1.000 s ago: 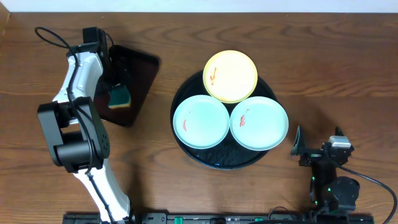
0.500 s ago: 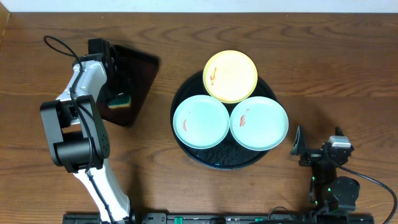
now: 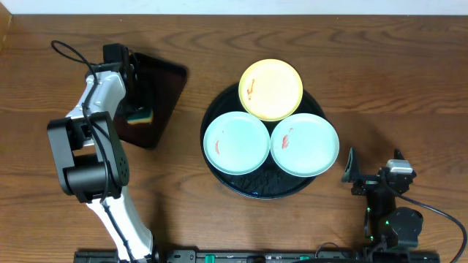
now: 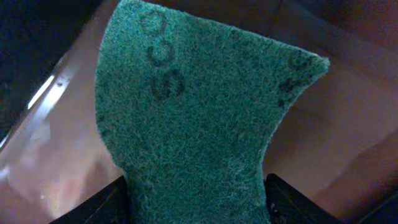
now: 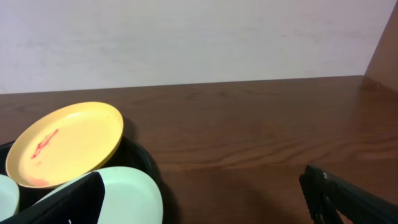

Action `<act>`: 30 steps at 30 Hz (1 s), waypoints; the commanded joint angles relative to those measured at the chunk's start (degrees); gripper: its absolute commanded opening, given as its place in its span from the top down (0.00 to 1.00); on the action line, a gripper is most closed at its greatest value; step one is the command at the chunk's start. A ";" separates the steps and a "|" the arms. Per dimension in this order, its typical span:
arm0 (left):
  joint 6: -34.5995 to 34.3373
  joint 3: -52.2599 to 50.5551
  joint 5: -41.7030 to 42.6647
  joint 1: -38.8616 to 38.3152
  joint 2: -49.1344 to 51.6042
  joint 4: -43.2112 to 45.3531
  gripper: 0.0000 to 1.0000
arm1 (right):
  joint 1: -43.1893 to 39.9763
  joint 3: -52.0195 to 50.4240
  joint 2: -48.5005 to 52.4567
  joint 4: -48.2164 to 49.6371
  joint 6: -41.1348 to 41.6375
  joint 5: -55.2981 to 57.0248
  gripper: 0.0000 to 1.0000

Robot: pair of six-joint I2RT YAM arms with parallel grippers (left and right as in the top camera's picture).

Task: Clean dirty plates on tray and stack at the side
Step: 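Grasp the green sponge with the left gripper, then lift the sponge out of the tray with the left gripper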

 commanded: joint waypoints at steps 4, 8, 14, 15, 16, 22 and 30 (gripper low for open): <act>0.31 -0.28 0.13 0.04 0.44 1.95 0.29 | -0.57 -0.20 -0.13 -0.15 -0.85 -0.07 0.01; 0.31 -0.28 0.13 0.04 0.44 2.21 0.22 | -0.57 -0.20 -0.13 -0.15 -0.85 -0.07 0.01; 0.31 -0.28 0.15 0.04 0.44 3.02 0.25 | -0.57 -0.20 -0.13 -0.15 -0.85 -0.07 0.01; 0.31 -0.28 0.13 0.04 0.44 3.04 0.26 | -0.57 -0.20 -0.13 -0.15 -0.85 -0.07 0.01; 0.31 -0.28 0.13 0.04 0.44 3.13 0.27 | -0.57 -0.20 -0.13 -0.15 -0.85 -0.07 0.01; 0.31 -0.28 0.11 0.04 0.44 3.67 0.38 | -0.57 -0.20 -0.13 -0.15 -0.85 -0.07 0.01; 0.26 -0.13 -2.43 0.04 -1.42 4.22 0.67 | -0.57 -0.20 -0.13 -0.15 -0.85 -0.07 0.01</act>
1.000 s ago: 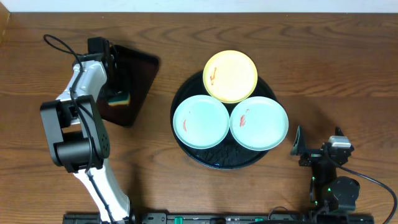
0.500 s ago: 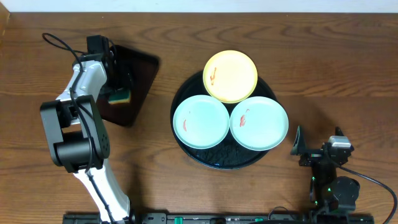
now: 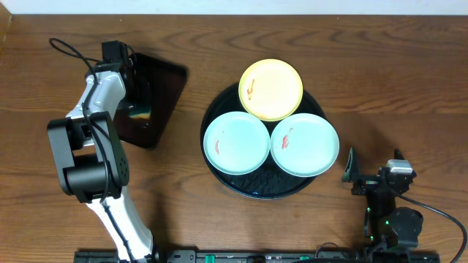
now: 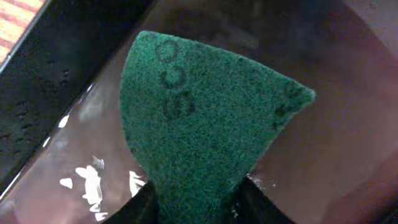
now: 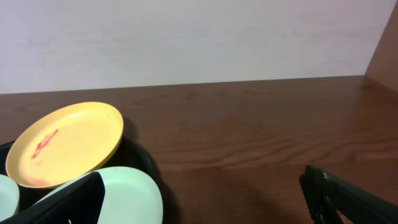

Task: Clean dirty plates on tray and stack at the side
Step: 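Lift the sponge out of the tray with the left gripper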

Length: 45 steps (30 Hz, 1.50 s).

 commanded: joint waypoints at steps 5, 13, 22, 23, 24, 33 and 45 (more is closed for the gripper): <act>-0.28 -0.11 -1.57 0.02 -7.41 -0.07 0.89 | -0.57 -0.20 -0.13 -0.13 -0.85 -0.07 0.01; -0.26 -0.11 6.54 0.02 -19.82 0.31 0.92 | -0.57 -0.20 -0.13 -0.13 -0.85 -0.07 0.01; -0.24 -0.13 7.78 0.02 -22.84 0.90 0.93 | -0.57 -0.20 -0.13 -0.13 -0.85 -0.07 0.01; -0.22 -0.13 7.78 0.02 -22.60 0.96 0.93 | -0.57 -0.20 -0.13 -0.13 -0.85 -0.07 0.01; -0.22 -0.13 7.78 0.04 -22.29 1.01 0.93 | -0.57 -0.20 -0.13 -0.13 -0.85 -0.09 0.01; 0.00 -0.20 7.39 0.04 -16.37 0.87 0.92 | -0.57 -0.20 -0.13 -0.13 -0.85 -0.07 0.01; -0.02 -0.17 7.39 0.04 -12.79 1.40 0.92 | -0.57 -0.20 -0.13 -0.13 -0.85 -0.07 0.01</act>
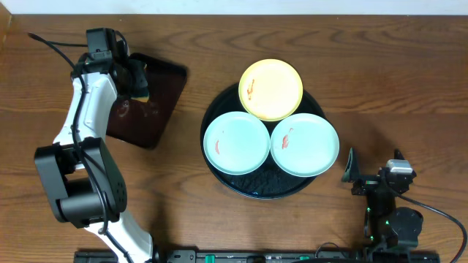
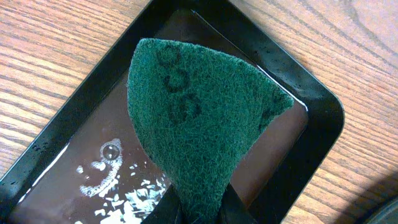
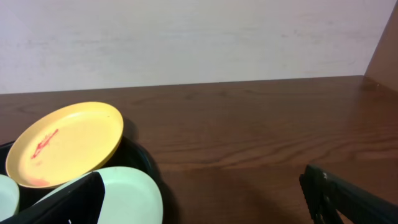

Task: Clean dirty plates on tray and stack at the side
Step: 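Lift the sponge out of the tray with the left gripper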

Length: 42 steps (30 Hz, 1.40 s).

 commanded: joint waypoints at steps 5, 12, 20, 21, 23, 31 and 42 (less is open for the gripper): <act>0.11 0.42 0.57 0.04 -5.22 0.66 0.92 | -0.57 -0.20 -0.13 -0.13 -0.85 -0.07 0.01; 0.11 0.42 0.57 0.02 -9.97 1.75 0.92 | -0.57 -0.20 -0.13 -0.13 -0.85 -0.07 0.01; 0.13 -4.11 -7.30 0.04 -3.85 4.55 0.92 | -0.57 -0.20 -0.13 -0.13 -0.85 -0.07 0.01; 0.13 -4.66 -7.23 0.04 -1.95 4.76 0.93 | -0.57 -0.20 -0.13 -0.13 -0.85 -0.07 0.01; 0.13 -4.66 -7.13 0.02 1.03 4.68 0.93 | -0.57 -0.20 -0.13 -0.13 -0.85 -0.07 0.01; 0.13 -2.47 -1.97 0.02 -7.13 5.40 0.93 | -0.57 -0.20 -0.13 -0.13 -0.85 -0.07 0.01; 0.13 -6.75 -3.98 -0.02 -7.43 6.88 0.93 | -0.57 -0.20 -0.13 -0.13 -0.85 -0.07 0.01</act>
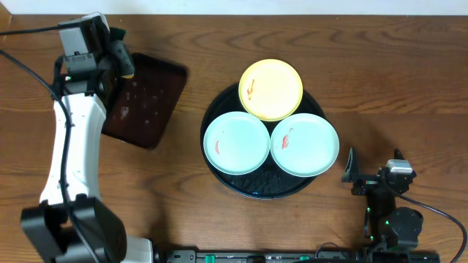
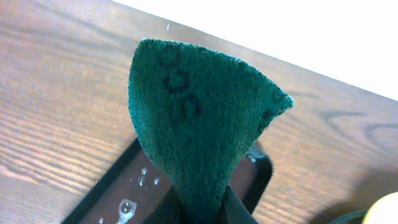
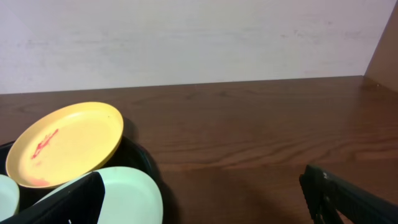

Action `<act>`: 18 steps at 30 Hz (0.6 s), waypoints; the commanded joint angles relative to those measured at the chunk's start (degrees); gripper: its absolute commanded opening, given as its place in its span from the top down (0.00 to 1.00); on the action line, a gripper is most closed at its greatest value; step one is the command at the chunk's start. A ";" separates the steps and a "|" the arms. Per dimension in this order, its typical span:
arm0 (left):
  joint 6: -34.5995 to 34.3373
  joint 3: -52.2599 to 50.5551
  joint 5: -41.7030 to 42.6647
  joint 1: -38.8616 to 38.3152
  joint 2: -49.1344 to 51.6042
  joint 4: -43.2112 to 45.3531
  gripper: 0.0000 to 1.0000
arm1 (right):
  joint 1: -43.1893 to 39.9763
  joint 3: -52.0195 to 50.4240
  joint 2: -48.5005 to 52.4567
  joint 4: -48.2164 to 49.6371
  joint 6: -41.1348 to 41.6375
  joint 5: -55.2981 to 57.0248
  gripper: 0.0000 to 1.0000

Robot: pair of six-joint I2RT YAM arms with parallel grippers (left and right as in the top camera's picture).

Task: Clean dirty plates on tray and stack at the side
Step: 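Lift the sponge out of the tray with the left gripper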

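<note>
My left gripper (image 1: pixel 123 64) is shut on a green scouring sponge (image 2: pixel 199 118), holding it high above the upper left corner of the dark water tray (image 1: pixel 143 98). On the round black tray (image 1: pixel 257 186) sit a yellow plate (image 1: pixel 271 88) and two pale green plates (image 1: pixel 236 142) (image 1: pixel 305 144), each with red smears. My right gripper (image 3: pixel 205 199) rests open near the table's front right, beside the round tray; the yellow plate (image 3: pixel 65 143) shows at its left.
Water drops lie in the dark water tray (image 2: pixel 134 193). Bare wooden table (image 1: pixel 387 80) stretches right of the round tray. A pale wall stands behind the table's far edge.
My left gripper has risen with the sponge from just over the water tray to well above its upper left corner. The right arm has not moved.
The left gripper held the sponge down in the water tray at first, pressed close to its wet floor. Then the sponge was lifted a little, then clear of the water, and now it hangs high over the tray's far corner. Plates and right arm stayed put.
</note>
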 commanded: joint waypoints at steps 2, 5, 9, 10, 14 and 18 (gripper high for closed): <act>0.63 -3.50 -1.55 0.00 11.37 -1.77 0.92 | -0.57 -0.20 -0.13 -0.15 -0.85 -0.07 0.01; 0.76 -2.51 -1.49 0.04 12.37 -3.50 0.92 | -0.57 -0.20 -0.13 -0.15 -0.85 -0.07 0.01; 0.72 0.79 0.74 0.02 6.25 -4.87 0.92 | -0.57 -0.20 -0.13 -0.15 -0.85 -0.07 0.01; 0.70 1.20 1.55 0.02 3.91 -4.76 0.93 | -0.57 -0.20 -0.13 -0.15 -0.85 -0.07 0.01; 0.15 0.48 1.05 -0.37 -4.28 -4.70 0.93 | -0.57 -0.20 -0.13 -0.15 -0.85 -0.07 0.01; 0.09 -5.95 -7.43 -0.46 -1.05 -2.49 0.93 | -0.57 -0.20 -0.13 -0.15 -0.85 -0.07 0.01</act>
